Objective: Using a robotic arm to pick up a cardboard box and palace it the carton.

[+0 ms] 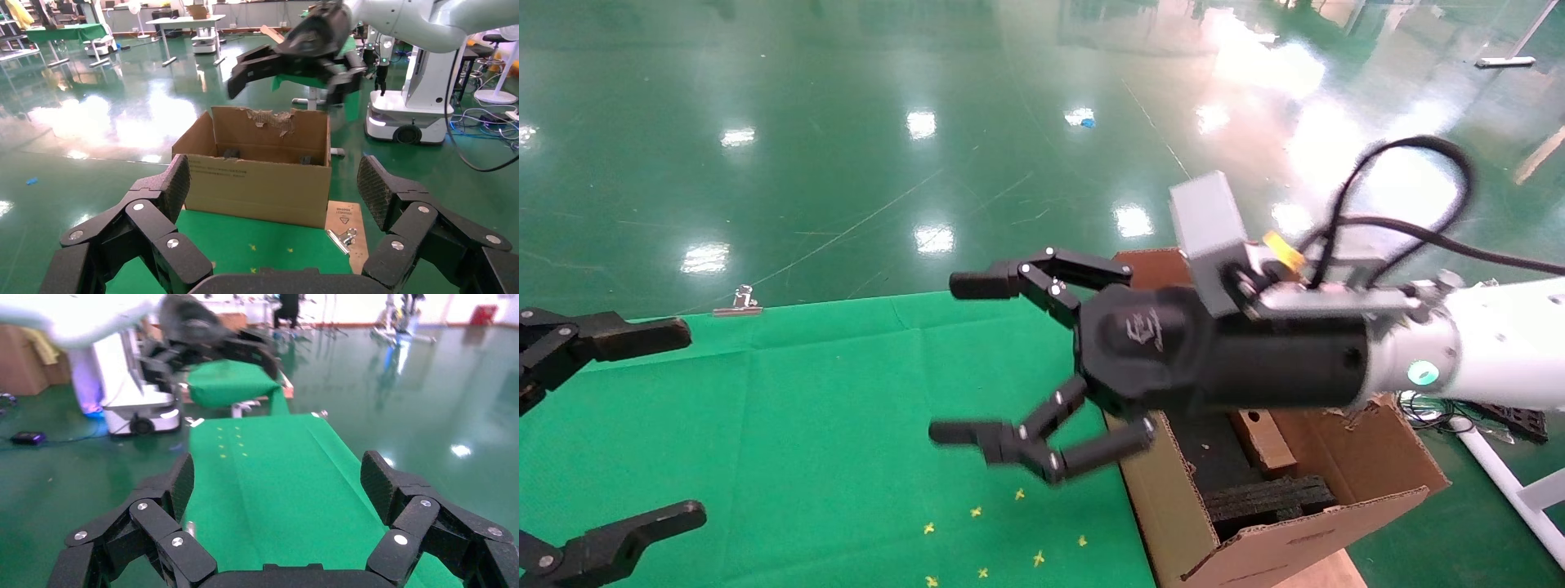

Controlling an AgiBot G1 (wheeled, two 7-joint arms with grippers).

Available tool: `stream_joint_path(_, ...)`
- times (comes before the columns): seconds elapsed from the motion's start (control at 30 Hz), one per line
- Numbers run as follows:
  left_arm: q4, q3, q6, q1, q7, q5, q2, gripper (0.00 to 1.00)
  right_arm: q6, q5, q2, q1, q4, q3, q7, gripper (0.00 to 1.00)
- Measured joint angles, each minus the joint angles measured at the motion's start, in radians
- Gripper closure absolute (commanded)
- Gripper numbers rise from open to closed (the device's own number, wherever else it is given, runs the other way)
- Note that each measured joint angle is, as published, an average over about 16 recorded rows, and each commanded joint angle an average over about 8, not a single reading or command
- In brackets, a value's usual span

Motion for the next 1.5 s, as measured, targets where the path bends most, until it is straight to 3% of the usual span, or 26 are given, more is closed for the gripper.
stream_joint_path(0.43, 0.0, 0.0, 0.0, 0.0, 0.0, 0.0, 0.0, 0.0, -0.036, 0.03, 0.015, -0.083, 0.08, 0.095, -0.018, 0.0)
stream_joint_path(1.5, 0.0, 0.0, 0.0, 0.0, 0.0, 0.0, 0.0, 0.0, -0.025, 0.019, 0.01, -0.056, 0.055, 0.065, -0.013, 0.0)
